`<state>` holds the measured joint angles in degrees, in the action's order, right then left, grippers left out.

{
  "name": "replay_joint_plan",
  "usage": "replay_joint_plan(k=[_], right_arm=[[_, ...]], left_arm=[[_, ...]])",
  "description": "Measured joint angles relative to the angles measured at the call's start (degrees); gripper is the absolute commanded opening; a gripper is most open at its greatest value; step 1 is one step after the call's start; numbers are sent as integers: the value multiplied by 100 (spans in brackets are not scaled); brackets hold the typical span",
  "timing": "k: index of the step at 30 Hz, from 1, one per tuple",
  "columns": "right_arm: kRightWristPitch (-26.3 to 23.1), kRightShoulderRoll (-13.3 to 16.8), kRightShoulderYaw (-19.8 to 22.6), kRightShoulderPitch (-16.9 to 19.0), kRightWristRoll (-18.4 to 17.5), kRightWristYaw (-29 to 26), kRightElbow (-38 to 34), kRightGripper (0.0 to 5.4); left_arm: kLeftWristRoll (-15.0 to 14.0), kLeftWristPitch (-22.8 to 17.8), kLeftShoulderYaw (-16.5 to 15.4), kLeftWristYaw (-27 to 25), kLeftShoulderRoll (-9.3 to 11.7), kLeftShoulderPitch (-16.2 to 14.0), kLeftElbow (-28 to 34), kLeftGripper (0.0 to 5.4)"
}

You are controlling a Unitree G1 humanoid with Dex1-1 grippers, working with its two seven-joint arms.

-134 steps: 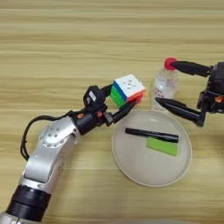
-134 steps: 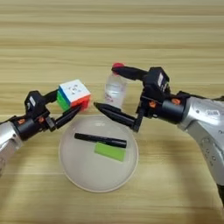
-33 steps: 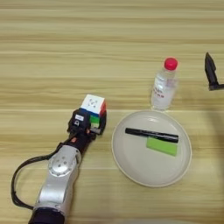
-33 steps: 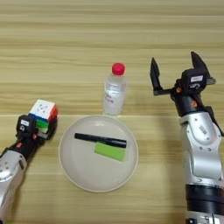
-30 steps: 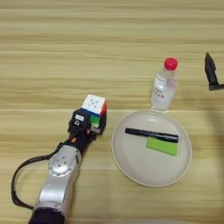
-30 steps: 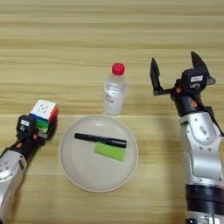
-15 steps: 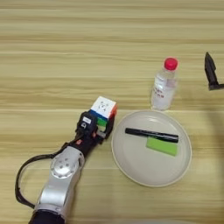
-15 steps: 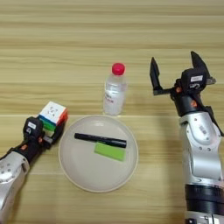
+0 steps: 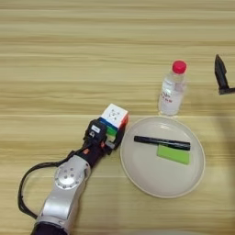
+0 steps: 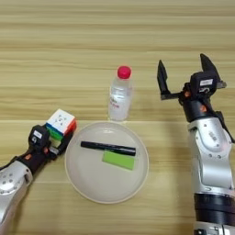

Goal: Move the objects on the table

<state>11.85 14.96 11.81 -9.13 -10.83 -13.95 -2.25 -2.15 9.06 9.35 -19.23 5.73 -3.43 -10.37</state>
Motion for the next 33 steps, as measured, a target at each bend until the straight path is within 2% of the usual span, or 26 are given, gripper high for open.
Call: replay_joint_plan(k=[7, 16, 27, 33], right_arm=[[0, 0, 0, 0, -3, -3, 0, 540], [0, 0, 0, -1, -5, -12, 0, 540], [1, 0, -1, -12, -2, -15, 0, 540], [15, -1, -42, -12, -55, -93, -14, 540]], left_arm=[[-3, 18, -28, 76, -17, 1, 0, 448], [-10, 801, -188, 295, -60, 4, 220, 534], [-243, 1443, -292, 340, -172, -3, 621, 538], [-240, 1663, -777, 805, -226, 130, 699, 538]])
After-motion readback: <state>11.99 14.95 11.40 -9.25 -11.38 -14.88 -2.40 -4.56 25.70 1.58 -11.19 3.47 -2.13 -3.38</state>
